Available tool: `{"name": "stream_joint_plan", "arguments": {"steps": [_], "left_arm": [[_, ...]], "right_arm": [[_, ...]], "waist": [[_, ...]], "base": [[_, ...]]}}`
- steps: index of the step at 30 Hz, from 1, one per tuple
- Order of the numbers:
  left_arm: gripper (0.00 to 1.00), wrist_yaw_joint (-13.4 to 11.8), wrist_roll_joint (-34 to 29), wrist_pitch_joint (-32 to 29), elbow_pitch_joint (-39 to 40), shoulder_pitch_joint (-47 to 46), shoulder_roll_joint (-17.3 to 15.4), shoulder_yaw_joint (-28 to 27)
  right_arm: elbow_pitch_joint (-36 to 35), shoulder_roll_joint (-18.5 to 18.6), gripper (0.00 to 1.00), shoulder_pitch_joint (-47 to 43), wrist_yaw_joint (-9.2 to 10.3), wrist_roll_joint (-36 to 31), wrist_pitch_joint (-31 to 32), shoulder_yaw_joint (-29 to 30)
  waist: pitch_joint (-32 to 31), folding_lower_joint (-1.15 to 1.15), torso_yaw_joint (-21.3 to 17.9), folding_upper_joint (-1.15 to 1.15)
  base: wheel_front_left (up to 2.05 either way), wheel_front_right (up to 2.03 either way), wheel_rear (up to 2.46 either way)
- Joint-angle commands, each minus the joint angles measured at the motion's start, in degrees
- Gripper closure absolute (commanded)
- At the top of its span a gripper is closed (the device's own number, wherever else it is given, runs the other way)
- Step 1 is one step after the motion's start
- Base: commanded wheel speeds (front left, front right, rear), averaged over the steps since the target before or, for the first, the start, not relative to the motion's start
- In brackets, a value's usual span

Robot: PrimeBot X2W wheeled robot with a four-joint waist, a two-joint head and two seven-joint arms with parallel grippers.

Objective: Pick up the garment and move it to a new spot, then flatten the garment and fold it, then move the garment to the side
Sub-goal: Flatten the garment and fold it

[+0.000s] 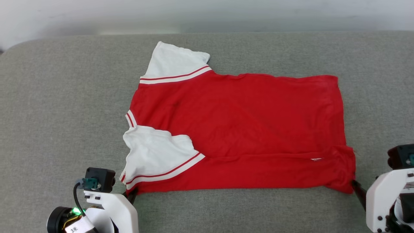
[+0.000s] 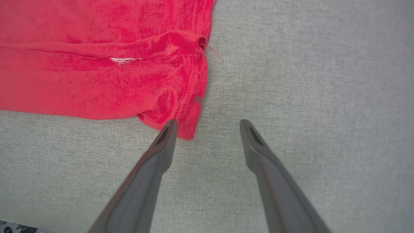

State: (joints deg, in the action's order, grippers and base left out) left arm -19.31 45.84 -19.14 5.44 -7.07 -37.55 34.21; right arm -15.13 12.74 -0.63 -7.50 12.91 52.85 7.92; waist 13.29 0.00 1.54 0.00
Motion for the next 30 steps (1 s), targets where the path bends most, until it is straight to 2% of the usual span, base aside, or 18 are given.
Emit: {"name": "stream_joint_plan", "arguments": {"steps": [1,4,5,7,12,18,20,21,30], "left_arm": [[1.00,-0.5,-0.4,-0.2,1.6,0.1,-0.4,-0.1],[1.00,-1.5,-1.4,-0.8,4.8,-0.2,-1.2,0.0],[1.00,-1.8,-1.5,-1.5,8.0,-0.6,-1.4,0.2],[1.00,-1.3,-1.3,-2.0,9.4,-0.7,-1.9,0.4],[1.00,-1.6,-2.0,-3.0,11.7,-1.0,-3.3,0.4],[1.00,-0.6,-1.2,-3.2,12.4,-1.4,-3.8,0.0],[1.00,-0.4,-0.7,-3.3,12.4,-1.4,-3.7,0.1],[1.00,-0.2,-0.6,-3.4,12.3,-1.3,-3.7,0.2],[1.00,0.2,0.4,-4.3,11.1,0.5,-4.5,0.8]], "right_arm": [[1.1,-0.6,0.00,1.2,0.02,-0.1,0.3,-0.1],[3.8,-0.8,0.00,2.3,0.02,-0.6,0.4,-0.4],[6.4,-0.9,0.00,3.5,0.02,-1.4,-0.2,-0.6],[8.0,-1.8,0.00,4.1,0.02,-1.1,-0.4,-0.7],[12.0,-1.5,0.00,4.8,0.02,-2.1,-0.6,-1.8],[16.5,-1.5,0.00,4.8,0.02,-2.4,-0.9,-4.3],[17.8,-1.5,0.83,4.9,0.02,-2.5,-0.8,-4.5],[18.3,-1.3,1.00,4.9,0.02,-2.4,-1.0,-4.6],[17.6,2.2,1.00,4.5,0.07,-1.2,-2.0,-2.8]], "waist": [[0.2,0.00,0.5,0.00],[0.8,0.00,1.4,0.00],[1.4,0.00,2.1,0.00],[1.8,0.00,2.5,0.00],[3.1,0.00,3.2,0.00],[4.3,0.00,3.8,0.00],[4.4,0.00,3.9,0.00],[4.3,0.00,4.0,0.00],[0.8,0.00,3.0,0.00]], "base": [[0.00,0.00,0.00],[0.00,0.00,0.00],[0.00,0.00,0.00],[0.00,0.00,0.00],[0.00,0.00,0.00],[0.00,0.00,0.00],[0.00,0.00,0.00],[0.00,0.00,0.00],[0.00,0.00,0.00]]}}
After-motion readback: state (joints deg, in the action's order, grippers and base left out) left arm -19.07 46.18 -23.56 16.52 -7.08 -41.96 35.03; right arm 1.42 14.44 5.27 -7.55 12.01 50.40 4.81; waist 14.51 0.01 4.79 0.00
